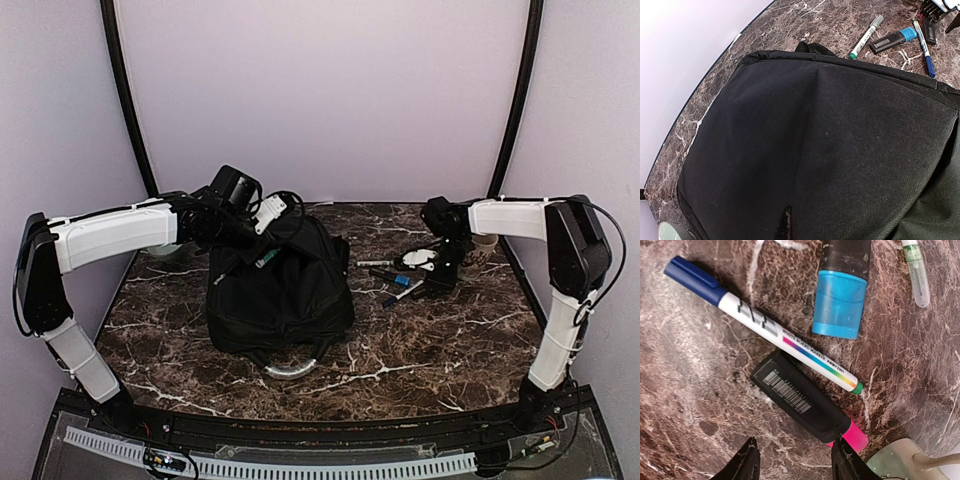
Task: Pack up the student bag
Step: Pick up the pen from the center of the board.
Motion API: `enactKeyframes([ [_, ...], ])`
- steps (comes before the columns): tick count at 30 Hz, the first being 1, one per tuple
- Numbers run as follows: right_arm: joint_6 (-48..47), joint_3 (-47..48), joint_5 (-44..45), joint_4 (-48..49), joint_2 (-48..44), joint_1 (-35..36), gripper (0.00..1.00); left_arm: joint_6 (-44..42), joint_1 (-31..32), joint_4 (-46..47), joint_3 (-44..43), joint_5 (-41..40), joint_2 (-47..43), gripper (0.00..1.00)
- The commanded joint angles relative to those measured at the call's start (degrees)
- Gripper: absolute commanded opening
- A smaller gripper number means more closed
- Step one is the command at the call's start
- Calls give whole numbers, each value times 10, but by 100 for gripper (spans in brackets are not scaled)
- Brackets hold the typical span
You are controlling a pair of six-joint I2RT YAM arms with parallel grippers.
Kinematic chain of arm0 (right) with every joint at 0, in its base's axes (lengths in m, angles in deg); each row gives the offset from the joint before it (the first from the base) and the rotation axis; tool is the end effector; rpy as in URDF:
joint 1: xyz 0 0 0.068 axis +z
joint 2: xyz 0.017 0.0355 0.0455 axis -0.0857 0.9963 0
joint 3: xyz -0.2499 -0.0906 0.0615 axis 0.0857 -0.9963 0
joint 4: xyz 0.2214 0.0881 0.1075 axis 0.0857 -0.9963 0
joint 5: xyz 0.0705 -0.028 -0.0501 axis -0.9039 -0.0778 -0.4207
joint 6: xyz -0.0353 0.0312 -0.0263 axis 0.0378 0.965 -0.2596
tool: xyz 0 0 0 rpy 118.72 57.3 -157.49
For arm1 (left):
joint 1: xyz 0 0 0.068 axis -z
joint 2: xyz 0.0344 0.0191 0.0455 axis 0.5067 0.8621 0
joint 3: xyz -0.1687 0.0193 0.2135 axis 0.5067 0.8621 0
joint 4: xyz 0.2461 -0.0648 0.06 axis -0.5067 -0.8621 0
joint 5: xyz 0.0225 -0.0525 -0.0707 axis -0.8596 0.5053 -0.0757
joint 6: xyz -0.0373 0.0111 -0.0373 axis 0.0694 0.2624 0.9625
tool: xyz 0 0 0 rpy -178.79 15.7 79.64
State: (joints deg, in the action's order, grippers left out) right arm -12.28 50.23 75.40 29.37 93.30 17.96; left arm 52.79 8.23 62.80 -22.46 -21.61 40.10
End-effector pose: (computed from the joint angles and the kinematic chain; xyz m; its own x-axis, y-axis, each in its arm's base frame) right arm 0.3298 0.1377 0.1815 -0.3357 -0.9359 -0.1066 -0.9221 0.3496 -0.1656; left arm 0.2942 -0.2303 0.2887 -0.3262 0.6272 -0.7073 0.6766 0.6774 0.2887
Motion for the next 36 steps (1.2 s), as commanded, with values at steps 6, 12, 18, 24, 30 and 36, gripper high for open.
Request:
enactKeyframes([
  [6,-9,-9,14,35,18,1,50,12,-10,7,-19,-7,-8,0],
  [12,0,-6,27,43,35,1,50,12,-10,7,-19,-6,-7,0],
  [18,0,-4,20,14,38,1,46,11,-10,6,-19,-6,-7,0],
  [24,22,-3,0,-32,37,2,36,11,-10,5,-20,-4,-6,0],
  [30,47,-24,-2,-36,30,5,39,12,-10,4,-21,-1,-3,0],
  [36,68,-32,4,-19,31,11,42,14,-10,4,-21,2,0,0],
])
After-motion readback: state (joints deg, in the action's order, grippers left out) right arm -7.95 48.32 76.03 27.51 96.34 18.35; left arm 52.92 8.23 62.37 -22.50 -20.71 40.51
